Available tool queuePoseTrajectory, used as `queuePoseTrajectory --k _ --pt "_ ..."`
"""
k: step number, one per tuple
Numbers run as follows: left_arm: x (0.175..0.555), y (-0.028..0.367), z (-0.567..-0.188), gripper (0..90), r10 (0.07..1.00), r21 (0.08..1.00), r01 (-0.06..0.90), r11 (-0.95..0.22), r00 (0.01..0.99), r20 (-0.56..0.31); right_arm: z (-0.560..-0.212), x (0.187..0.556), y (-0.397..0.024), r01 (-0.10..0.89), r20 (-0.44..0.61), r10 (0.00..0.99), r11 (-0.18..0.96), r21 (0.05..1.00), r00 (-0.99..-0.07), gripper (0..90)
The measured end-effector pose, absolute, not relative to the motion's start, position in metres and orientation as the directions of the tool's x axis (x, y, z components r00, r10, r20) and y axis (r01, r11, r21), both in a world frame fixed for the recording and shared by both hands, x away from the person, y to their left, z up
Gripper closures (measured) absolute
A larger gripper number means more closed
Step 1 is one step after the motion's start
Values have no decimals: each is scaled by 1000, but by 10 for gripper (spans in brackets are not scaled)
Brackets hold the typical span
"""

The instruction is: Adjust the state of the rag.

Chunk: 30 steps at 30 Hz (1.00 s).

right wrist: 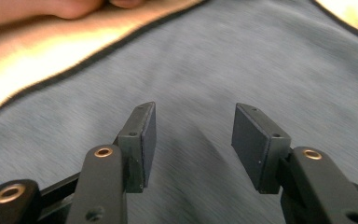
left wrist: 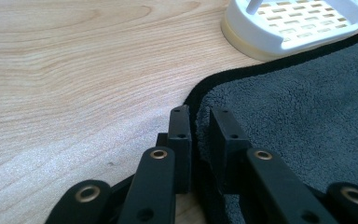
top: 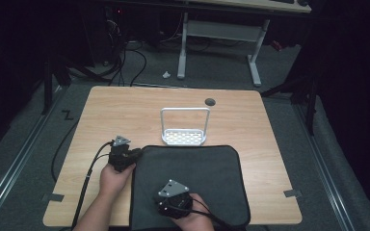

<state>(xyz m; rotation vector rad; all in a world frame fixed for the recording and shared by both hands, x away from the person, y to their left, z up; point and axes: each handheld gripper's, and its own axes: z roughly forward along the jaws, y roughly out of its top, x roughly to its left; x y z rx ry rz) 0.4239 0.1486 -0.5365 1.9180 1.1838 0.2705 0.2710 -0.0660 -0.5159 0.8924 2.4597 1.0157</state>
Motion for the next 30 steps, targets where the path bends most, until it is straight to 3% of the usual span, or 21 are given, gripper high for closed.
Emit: queuePoseTrajectory --k 13,21,24,27,30 --pt "424 149 -537 789 815 748 635 -191 527 -240 -521 262 3 368 -30 550 598 712 -835 504" --pt "424 150 -537 788 814 747 636 -191 528 -242 -528 262 7 368 -44 547 618 694 -836 532" --pt "424 150 -537 788 813 747 638 -188 527 -246 -528 261 2 360 -63 551 622 695 -832 586" --pt "424 150 -537 788 814 747 637 -189 528 -244 -527 260 -6 351 -90 564 623 699 -821 748" --pt "424 150 -537 788 814 747 637 -189 527 -245 -526 261 -10 347 -92 563 621 702 -821 807"
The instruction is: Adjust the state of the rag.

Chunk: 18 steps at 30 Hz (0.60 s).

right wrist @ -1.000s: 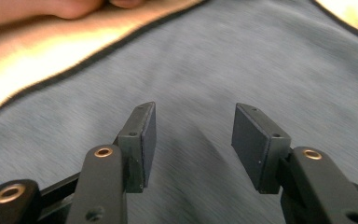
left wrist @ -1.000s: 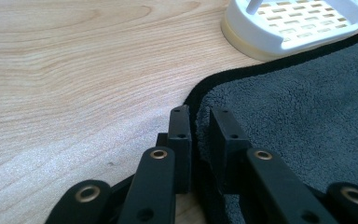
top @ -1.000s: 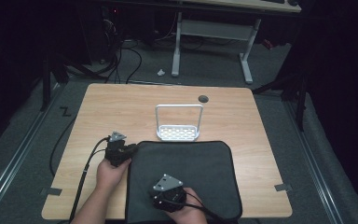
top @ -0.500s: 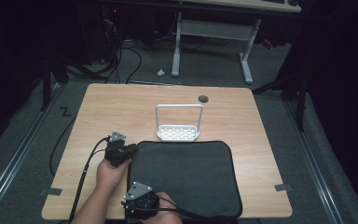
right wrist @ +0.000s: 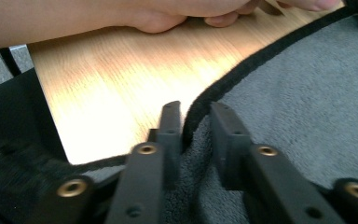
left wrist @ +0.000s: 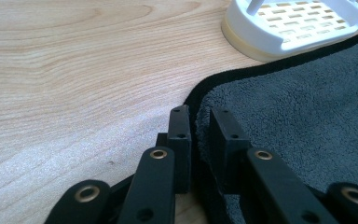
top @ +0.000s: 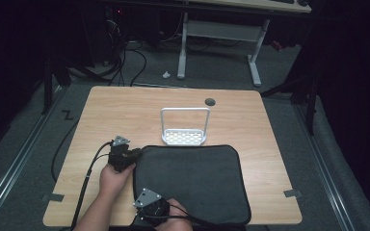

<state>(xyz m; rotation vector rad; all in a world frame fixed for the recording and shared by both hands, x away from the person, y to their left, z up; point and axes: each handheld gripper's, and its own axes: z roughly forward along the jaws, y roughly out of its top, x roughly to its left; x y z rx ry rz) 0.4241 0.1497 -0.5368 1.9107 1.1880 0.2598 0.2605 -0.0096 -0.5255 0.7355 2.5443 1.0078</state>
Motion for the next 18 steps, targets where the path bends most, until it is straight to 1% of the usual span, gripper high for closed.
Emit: queuePoseTrajectory --k 4,8,11,15,16,18 --pt "424 150 -537 788 811 745 641 -185 528 -253 -521 260 -12 335 -100 562 615 713 -821 824" --pt "424 151 -537 788 813 745 642 -179 523 -255 -513 256 -16 290 -134 568 592 752 -812 842" --pt "424 151 -537 790 812 745 643 -179 524 -257 -511 254 -18 281 -138 571 583 762 -809 846" --pt "426 153 -536 806 805 736 658 -158 517 -290 -507 255 -22 268 -140 574 567 778 -807 847" --pt "426 153 -536 823 806 737 659 -147 512 -297 -504 255 -25 273 -132 579 558 783 -805 848" --pt "425 153 -535 848 807 745 650 -151 517 -287 -502 256 -27 276 -127 586 547 790 -800 849"
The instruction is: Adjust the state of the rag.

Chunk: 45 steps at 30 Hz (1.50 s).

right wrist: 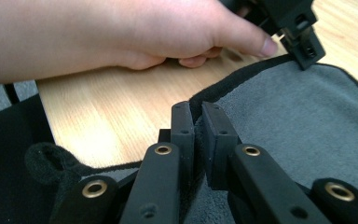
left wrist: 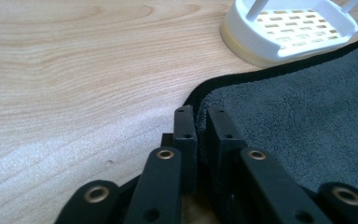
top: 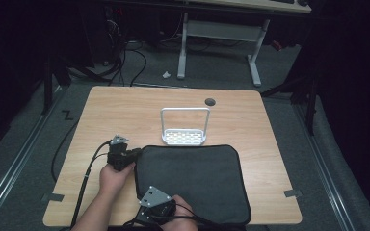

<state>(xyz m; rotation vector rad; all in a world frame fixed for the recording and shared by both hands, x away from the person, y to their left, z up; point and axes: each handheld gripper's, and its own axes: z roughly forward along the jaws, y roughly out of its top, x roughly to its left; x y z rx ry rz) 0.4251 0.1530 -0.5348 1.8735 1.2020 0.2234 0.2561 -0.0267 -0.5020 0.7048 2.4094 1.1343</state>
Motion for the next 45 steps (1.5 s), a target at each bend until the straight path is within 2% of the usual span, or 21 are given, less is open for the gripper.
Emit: queuePoseTrajectory --k 5,11,16,26,28,36,45 --pt "425 154 -533 869 804 746 654 -127 508 -308 -499 257 -29 290 -108 596 532 795 -796 849" --pt "423 163 -524 875 787 752 657 -47 488 -377 -490 254 -23 267 -107 589 511 817 -801 848" --pt "413 192 -521 891 799 748 663 11 444 -405 -485 252 -4 251 -99 566 507 825 -819 847" --pt "394 242 -501 895 827 768 636 67 395 -400 -476 244 43 181 -110 495 504 845 -862 845" --pt "393 243 -495 894 826 776 627 70 400 -398 -473 244 42 175 -112 498 494 852 -860 845" --pt "397 209 -481 894 811 802 595 52 443 -381 -465 242 9 192 -112 549 465 864 -828 844" --pt "398 137 -477 893 780 814 580 24 498 -378 -470 236 -69 258 -104 645 441 859 -757 843"
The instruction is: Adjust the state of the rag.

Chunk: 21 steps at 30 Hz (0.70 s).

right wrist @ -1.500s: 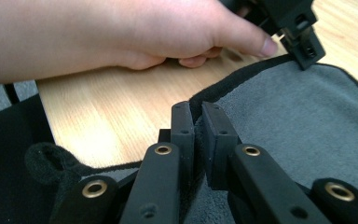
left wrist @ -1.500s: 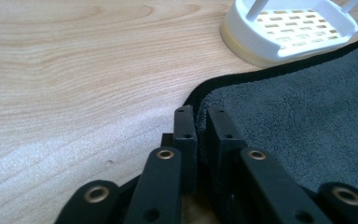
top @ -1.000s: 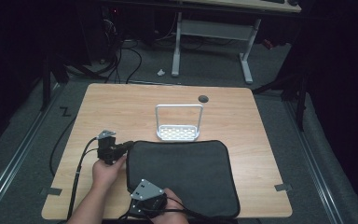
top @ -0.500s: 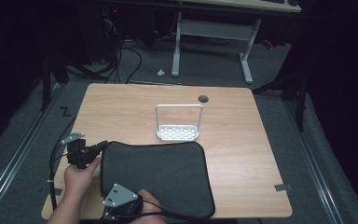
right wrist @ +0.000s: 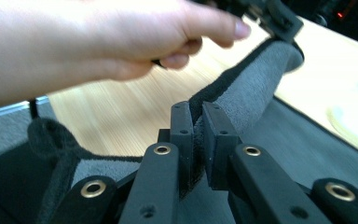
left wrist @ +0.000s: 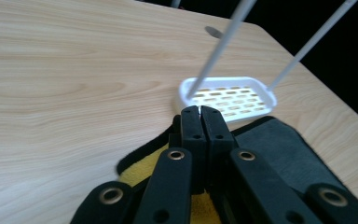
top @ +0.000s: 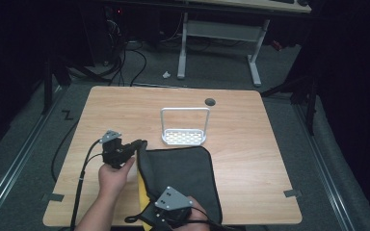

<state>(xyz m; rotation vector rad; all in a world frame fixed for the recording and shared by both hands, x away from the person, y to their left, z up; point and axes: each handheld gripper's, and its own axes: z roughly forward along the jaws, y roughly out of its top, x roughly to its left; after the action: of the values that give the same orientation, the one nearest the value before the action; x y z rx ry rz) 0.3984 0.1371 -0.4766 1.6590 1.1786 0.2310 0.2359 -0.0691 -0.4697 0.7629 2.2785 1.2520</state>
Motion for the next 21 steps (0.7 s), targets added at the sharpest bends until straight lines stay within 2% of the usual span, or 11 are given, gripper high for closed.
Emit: queuePoseTrajectory --k 11,15,21 --pt "407 65 -468 893 749 821 569 -40 561 -352 -475 228 -125 302 -100 700 427 852 -707 841" --pt "411 30 -477 892 743 806 586 -79 574 -345 -480 226 -149 333 -88 724 417 845 -684 839" --pt "416 1 -485 892 745 789 605 -103 573 -342 -487 225 -171 371 -81 752 413 832 -655 836"
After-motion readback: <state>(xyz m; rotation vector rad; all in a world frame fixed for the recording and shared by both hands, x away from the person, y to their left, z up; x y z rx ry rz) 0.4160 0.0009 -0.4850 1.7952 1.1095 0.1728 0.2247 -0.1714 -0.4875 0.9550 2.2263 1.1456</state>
